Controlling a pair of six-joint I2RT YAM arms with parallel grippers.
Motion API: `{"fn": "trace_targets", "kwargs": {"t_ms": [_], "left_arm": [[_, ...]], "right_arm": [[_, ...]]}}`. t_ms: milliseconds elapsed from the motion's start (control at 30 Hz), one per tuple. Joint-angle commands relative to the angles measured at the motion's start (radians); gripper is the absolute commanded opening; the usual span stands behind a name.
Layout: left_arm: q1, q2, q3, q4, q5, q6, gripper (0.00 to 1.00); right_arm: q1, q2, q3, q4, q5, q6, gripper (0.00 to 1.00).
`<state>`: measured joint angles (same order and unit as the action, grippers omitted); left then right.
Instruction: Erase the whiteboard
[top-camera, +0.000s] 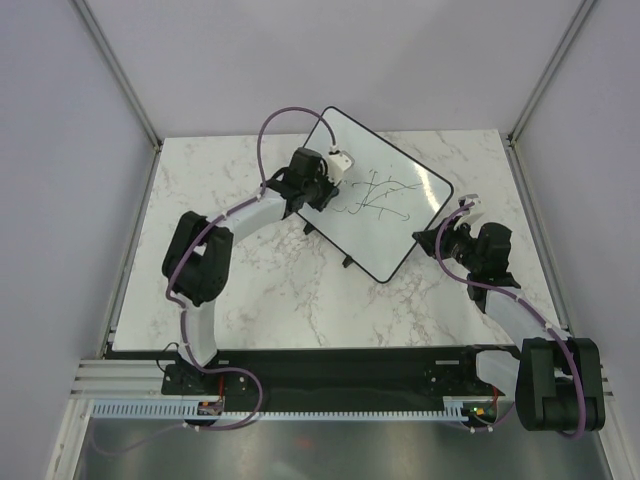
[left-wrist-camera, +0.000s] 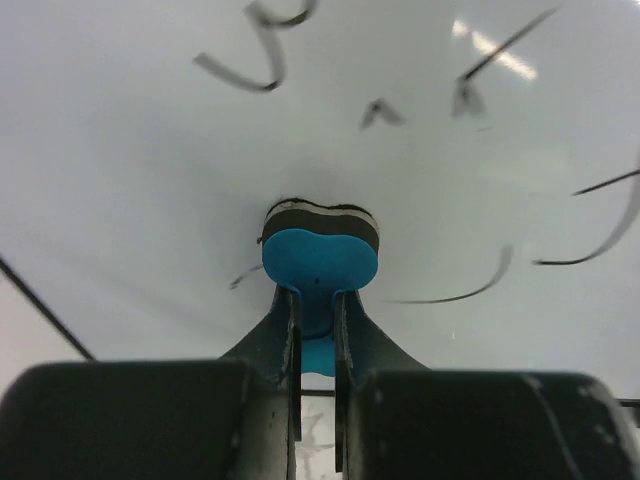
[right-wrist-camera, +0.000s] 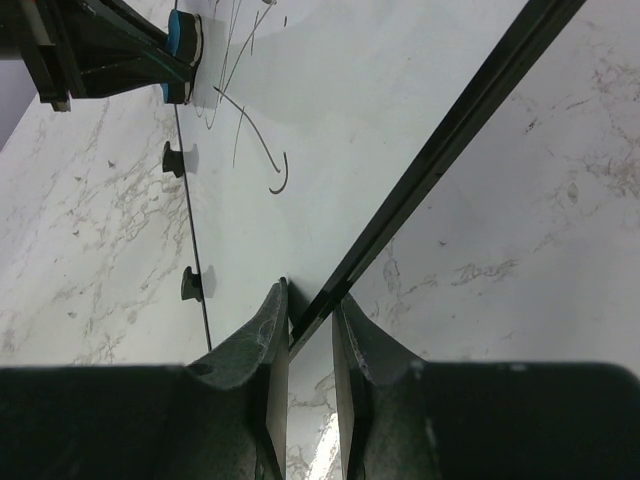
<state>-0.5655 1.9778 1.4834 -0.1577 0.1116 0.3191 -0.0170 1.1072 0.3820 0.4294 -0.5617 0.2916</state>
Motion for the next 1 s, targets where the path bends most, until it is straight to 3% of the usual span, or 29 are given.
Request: {"fn": "trace_targets", "kwargs": {"t_ms": [0, 67, 167, 367, 467, 500, 833, 967], "left_arm": [[0.101, 0.052, -0.028, -0.036, -0.038, -0.029, 0.02], [0.121, 0.062, -0.014, 0.005, -0.132, 0.003, 0.02], [0.150, 0.093, 0.037, -0.002, -0.154, -0.003, 0.02], [0.144, 0.073, 0.029, -0.003, -0.092, -0.006, 0.02], [0.115, 0.046, 0.006, -0.003, -0.092, -0.006, 0.02], [0.096, 0.039, 0.006, 0.001, -0.032, -0.008, 0.02], [-0.031, 0.081, 0.231, -0.020, -0.003, -0.037, 0.02], [-0.111, 0.078, 0.238, -0.048, 0.008, -0.015, 0.02]], "right_arm": [[-0.008, -0.014, -0.005, 0.020, 0.036, -0.077, 0.00], [-0.008, -0.015, -0.005, 0.022, 0.036, -0.077, 0.00], [-0.008, -0.015, -0.005, 0.020, 0.034, -0.078, 0.00], [-0.008, -0.026, -0.005, 0.011, 0.039, -0.083, 0.00], [-0.008, -0.027, -0.005, 0.011, 0.040, -0.083, 0.00], [-0.008, -0.024, -0.005, 0.011, 0.039, -0.083, 0.00], [-0.008, -0.006, -0.006, 0.022, 0.031, -0.077, 0.00], [-0.006, -0.006, -0.005, 0.019, 0.040, -0.083, 0.00]]}}
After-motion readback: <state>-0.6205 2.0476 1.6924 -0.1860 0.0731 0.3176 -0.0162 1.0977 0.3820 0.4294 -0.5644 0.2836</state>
